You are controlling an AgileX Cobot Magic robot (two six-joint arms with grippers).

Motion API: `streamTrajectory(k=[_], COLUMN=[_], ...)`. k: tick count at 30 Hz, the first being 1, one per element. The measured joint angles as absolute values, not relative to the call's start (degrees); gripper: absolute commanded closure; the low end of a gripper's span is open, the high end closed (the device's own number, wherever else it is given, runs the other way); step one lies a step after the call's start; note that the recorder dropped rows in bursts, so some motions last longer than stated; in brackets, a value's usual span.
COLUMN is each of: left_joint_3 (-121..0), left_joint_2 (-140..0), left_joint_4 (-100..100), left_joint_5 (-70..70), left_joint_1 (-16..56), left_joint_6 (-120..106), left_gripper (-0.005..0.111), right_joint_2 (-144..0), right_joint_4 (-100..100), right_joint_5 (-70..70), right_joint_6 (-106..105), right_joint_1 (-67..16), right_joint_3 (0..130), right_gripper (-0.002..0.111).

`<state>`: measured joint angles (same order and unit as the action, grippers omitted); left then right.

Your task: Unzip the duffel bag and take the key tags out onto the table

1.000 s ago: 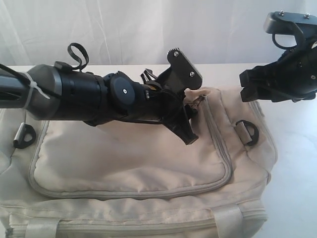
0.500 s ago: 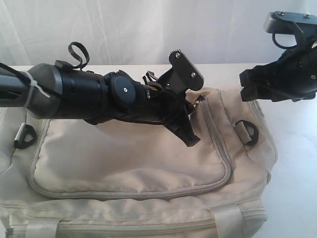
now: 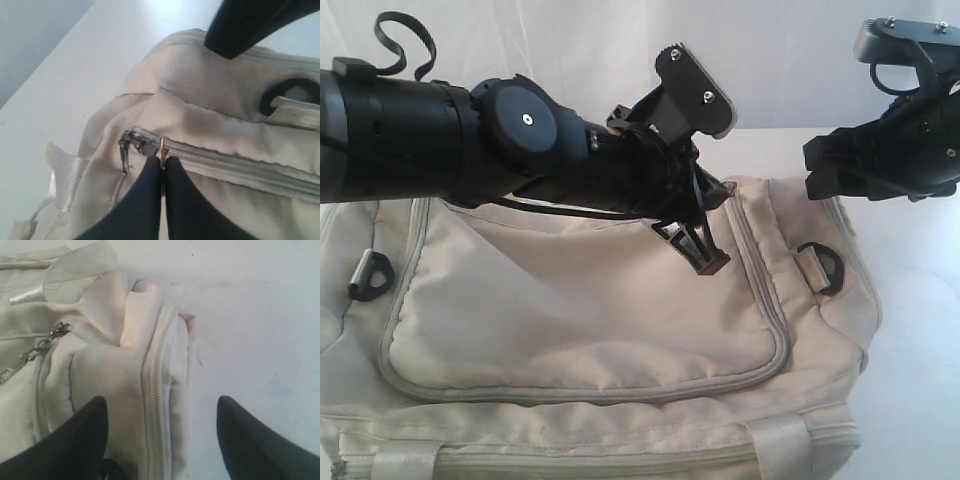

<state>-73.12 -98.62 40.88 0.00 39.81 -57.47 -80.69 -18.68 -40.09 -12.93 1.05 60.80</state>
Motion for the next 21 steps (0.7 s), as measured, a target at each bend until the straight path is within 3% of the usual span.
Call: streamTrajectory(k=[17,21], left_joint_3=[-73.12,-73.12], left_joint_2=[-98.22,-98.22], left_joint_4=[41.66,42.39], left_joint_5=[9.74,11.35], left_joint_1=[39.81,39.81], left_joint_6=[-51.26,-51.26], left_gripper=[0.107,0.107], right_joint_2=[-81.01,-83.53], right_joint_4=[-30.59,-30.94], right_joint_5=[-38.87,-37.31], right_joint_6=[-25.36,-26.32], right_joint_1=[1.05,1.05], right_joint_3=[60.8,60.8], right_gripper=[0.049,0.042])
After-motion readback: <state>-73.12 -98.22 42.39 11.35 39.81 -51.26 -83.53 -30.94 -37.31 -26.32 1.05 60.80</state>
